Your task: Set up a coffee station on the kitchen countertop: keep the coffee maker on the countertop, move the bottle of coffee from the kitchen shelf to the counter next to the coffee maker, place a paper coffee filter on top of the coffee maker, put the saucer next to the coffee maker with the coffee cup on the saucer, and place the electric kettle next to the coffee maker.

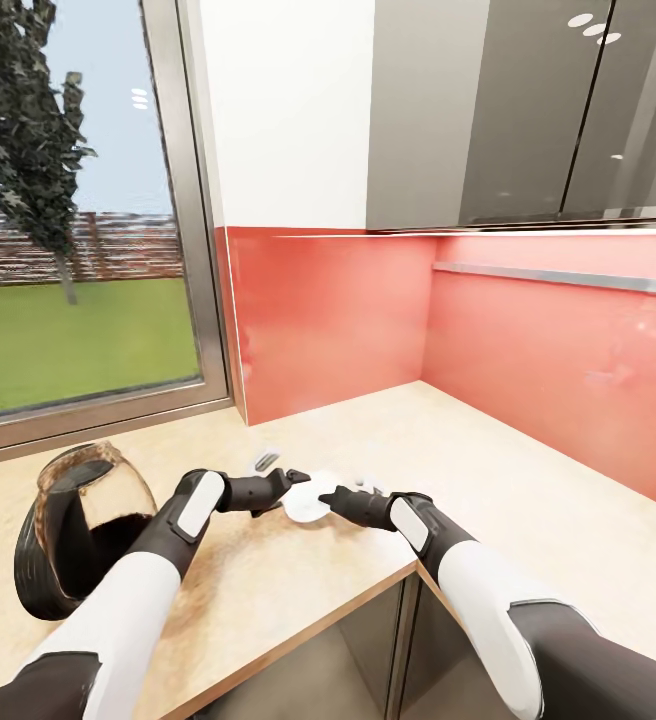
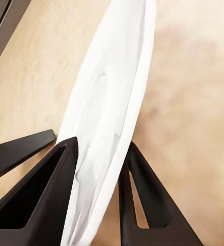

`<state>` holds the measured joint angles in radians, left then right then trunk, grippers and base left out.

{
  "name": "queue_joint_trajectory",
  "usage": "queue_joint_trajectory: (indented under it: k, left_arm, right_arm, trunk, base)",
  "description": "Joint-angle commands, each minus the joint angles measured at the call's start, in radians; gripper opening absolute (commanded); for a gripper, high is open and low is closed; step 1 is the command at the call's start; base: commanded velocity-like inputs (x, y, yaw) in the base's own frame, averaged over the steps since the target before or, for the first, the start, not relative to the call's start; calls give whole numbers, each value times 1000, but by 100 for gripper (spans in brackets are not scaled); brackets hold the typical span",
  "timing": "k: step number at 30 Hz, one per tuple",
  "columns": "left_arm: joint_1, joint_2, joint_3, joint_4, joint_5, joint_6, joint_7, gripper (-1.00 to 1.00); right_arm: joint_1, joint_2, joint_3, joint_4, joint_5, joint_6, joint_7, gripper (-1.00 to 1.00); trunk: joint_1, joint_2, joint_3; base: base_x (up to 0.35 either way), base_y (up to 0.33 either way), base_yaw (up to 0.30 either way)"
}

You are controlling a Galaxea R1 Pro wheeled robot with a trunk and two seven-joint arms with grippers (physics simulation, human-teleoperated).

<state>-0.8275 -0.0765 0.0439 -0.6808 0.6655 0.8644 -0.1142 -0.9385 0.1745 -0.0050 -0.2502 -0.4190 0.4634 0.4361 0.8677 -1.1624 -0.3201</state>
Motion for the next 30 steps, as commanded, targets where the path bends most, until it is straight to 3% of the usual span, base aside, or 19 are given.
queue_joint_trajectory:
  k: [1, 14, 26, 30]
  left_arm:
    - [-1, -1, 5, 0, -6, 5, -5, 100]
    - [-18, 9, -5, -24, -18, 0, -7, 100]
    - [-41, 12, -13, -265, -22, 16, -7, 100]
    - [-41, 16, -13, -357, -24, 28, -7, 100]
  right_arm:
    - [0, 0, 7, 27, 6, 4, -4, -100]
    - [0, 0, 3, 17, 6, 2, -4, -100]
    - [0, 0, 3, -144, 9, 4, -4, -100]
    - [0, -32, 5, -203, 9, 4, -3, -100]
  trunk:
    - [0, -1, -1]
    - [0, -1, -1]
    - [0, -1, -1]
    - [0, -1, -1]
  base:
    - [0, 0, 0]
    - [0, 0, 0]
    - [0, 0, 0]
    - [0, 0, 0]
